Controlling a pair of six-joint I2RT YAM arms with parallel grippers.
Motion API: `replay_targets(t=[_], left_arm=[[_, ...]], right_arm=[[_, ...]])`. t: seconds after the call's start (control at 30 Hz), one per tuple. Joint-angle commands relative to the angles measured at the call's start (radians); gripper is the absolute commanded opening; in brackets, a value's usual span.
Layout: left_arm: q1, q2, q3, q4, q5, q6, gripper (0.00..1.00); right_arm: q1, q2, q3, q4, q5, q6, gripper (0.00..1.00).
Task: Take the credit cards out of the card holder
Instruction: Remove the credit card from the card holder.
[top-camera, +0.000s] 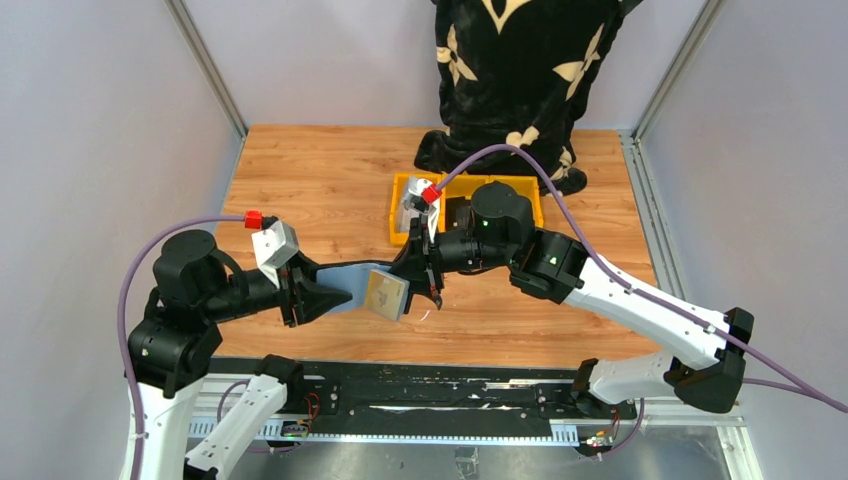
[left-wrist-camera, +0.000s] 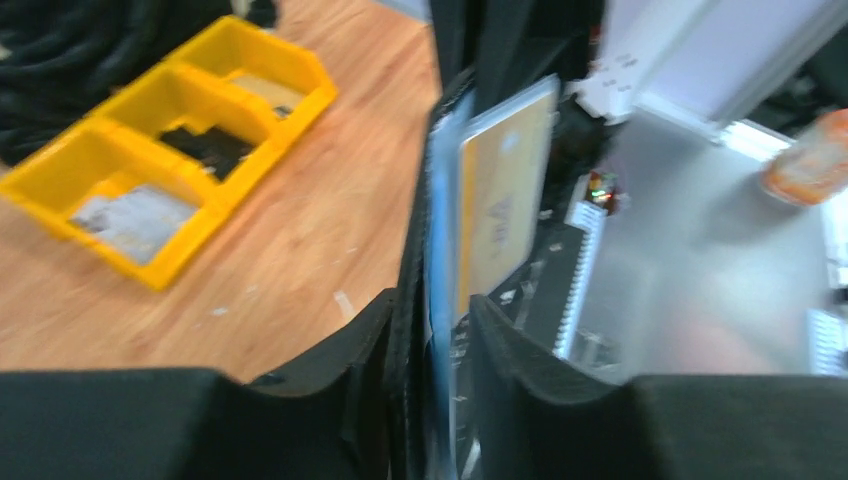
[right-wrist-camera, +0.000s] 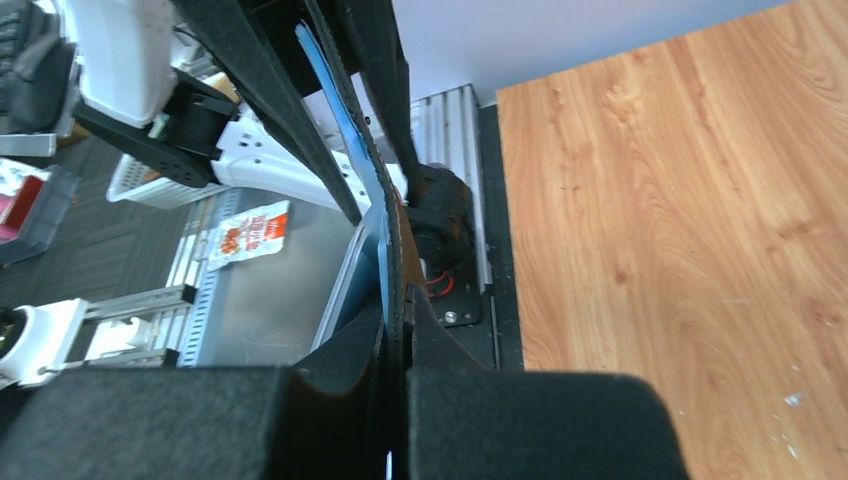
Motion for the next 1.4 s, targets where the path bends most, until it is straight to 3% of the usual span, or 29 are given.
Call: replay_targets(t=[0.0, 0.13, 0.3, 0.33, 0.4, 0.5, 0.6, 0.77, 1.0, 1.1, 1.23, 1.37], left_arm=[[-0.003, -0.007, -0.003, 0.033, 0.233, -0.043, 0.33], [-0.003, 0.025, 0.038, 0.032, 0.286, -0.124, 0.11], [-0.003, 0.035, 0.083, 0.034, 0.219, -0.151, 0.0], [-0.003, 0.031, 0.081, 0.033, 0.199, -0.144, 0.0], [-0.003, 0.02, 0.077, 0.01, 0.149, -0.101, 0.0], [-0.003, 0.016, 0.074, -0.066, 0.132, 0.038, 0.0], [-0.003, 0.006, 0.052, -0.108, 0.119, 0.108, 0.0], [-0.005, 0.009, 0.023, -0.143, 0.134, 0.166, 0.0], [-0.012, 0.015, 0.005, -0.149, 0.168, 0.174, 0.0], [-0.017, 0.013, 0.005, -0.149, 0.184, 0.169, 0.0], [-0.024, 0.007, 0.003, -0.151, 0.204, 0.159, 0.0], [-0.031, -0.005, -0.006, -0.154, 0.229, 0.15, 0.0]], right_arm=[[0.012, -0.038, -0.048, 0.154, -0.116, 0.079, 0.0], [-0.018, -0.054, -0.105, 0.245, -0.167, 0.132, 0.0], [-0.104, -0.064, -0.202, 0.401, -0.28, 0.249, 0.0], [-0.12, -0.064, -0.204, 0.398, -0.296, 0.249, 0.07], [-0.16, -0.063, -0.181, 0.332, -0.321, 0.204, 0.3], [-0.221, -0.068, -0.085, 0.057, -0.285, 0.009, 0.56], [-0.232, -0.049, 0.034, -0.107, -0.23, -0.15, 0.68], [-0.212, 0.038, 0.205, -0.158, -0.331, -0.197, 0.77], [-0.026, 0.221, 0.436, -0.445, -0.322, -0.432, 0.8], [0.004, 0.265, 0.479, -0.473, -0.308, -0.455, 0.76], [0.034, 0.311, 0.519, -0.469, -0.319, -0.453, 0.63], [0.038, 0.335, 0.536, -0.428, -0.337, -0.406, 0.38]])
